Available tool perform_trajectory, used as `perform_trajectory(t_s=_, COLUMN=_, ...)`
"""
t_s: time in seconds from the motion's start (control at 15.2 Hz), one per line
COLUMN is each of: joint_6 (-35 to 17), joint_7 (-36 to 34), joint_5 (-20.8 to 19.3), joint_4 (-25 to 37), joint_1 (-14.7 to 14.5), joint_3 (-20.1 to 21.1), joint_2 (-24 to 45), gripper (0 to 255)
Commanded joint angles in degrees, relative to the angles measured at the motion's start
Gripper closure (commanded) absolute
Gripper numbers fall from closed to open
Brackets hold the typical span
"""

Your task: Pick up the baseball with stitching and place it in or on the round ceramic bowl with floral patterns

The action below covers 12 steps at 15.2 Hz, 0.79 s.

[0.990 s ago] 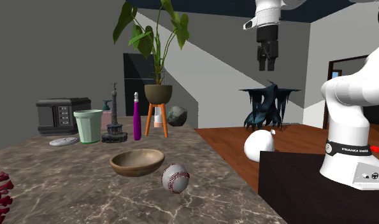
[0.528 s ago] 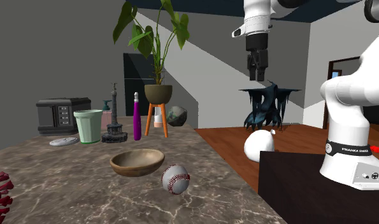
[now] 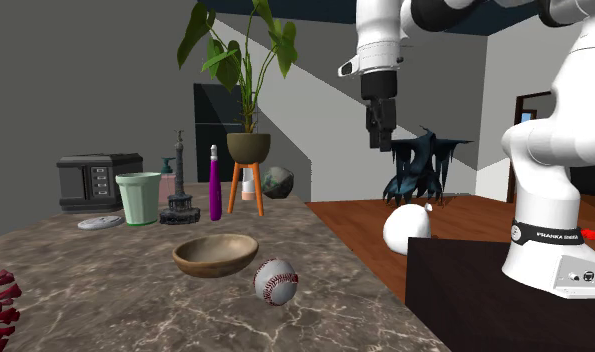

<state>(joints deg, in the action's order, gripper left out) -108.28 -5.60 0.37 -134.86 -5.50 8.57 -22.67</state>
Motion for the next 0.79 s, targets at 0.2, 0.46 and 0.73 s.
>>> perform_trajectory(t_s=0.2, joint_6=-5.46, joint_7=-3.81, joint_5=0.65, joint_4=4.91, joint_1=-1.25, joint_3=2.92, joint_2=10.30, gripper=0)
perform_trajectory(t_s=0.46, joint_6=-8.70, joint_7=-6.69, joint_5=0.19, joint_4=9.79, joint_1=-2.22, joint_3=4.76, joint_2=18.38, gripper=0)
perform_trajectory(t_s=0.73, joint_6=-11.02, joint_7=-9.60, joint_5=-0.96, joint_4=15.75, joint_1=-3.48, joint_3=6.15, joint_2=26.66, gripper=0)
